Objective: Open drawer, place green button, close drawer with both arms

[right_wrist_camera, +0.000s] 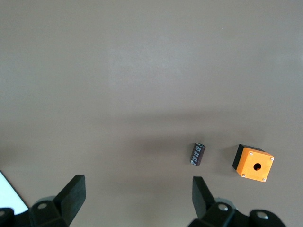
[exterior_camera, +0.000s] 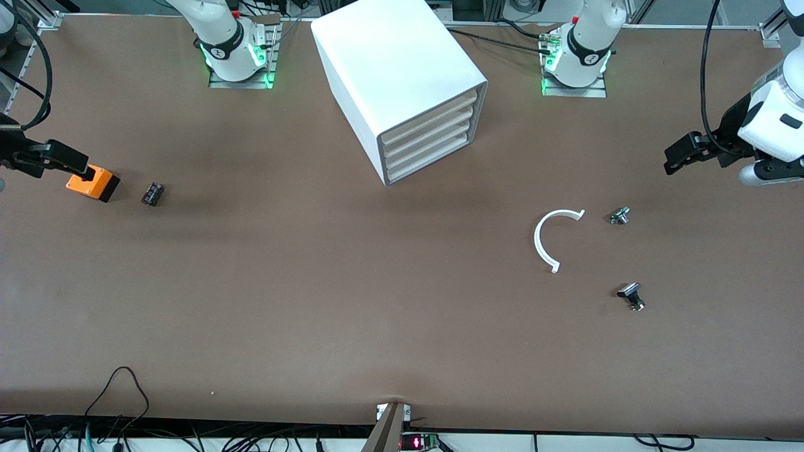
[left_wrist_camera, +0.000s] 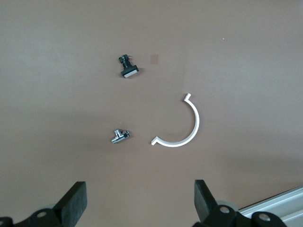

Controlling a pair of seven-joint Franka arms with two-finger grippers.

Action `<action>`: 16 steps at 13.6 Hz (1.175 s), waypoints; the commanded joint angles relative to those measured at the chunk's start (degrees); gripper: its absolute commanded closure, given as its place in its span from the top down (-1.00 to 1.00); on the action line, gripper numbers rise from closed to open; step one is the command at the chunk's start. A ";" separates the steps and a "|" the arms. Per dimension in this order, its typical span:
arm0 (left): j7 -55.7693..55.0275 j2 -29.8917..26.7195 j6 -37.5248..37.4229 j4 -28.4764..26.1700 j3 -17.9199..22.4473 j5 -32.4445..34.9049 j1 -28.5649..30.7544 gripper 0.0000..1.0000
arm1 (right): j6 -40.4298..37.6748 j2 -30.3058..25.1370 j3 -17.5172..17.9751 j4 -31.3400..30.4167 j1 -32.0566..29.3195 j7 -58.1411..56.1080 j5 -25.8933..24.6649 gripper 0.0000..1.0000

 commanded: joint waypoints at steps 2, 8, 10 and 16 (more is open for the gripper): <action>3.06 0.96 -2.67 2.14 0.54 0.56 -0.12 1.00 | -0.96 0.37 0.19 1.20 0.26 -0.47 -0.61 1.00; 2.97 1.23 -3.91 2.32 0.36 0.47 -0.12 1.00 | -1.13 0.37 0.10 1.20 0.17 -0.56 -0.61 1.00; 2.97 1.23 -3.82 2.41 0.36 0.30 -0.12 1.00 | -1.13 0.46 0.02 1.12 0.17 -0.65 -0.61 1.00; 2.88 1.32 -3.99 2.41 0.45 -0.32 -0.03 1.00 | -1.13 0.55 0.02 1.12 0.08 -0.56 -0.52 1.00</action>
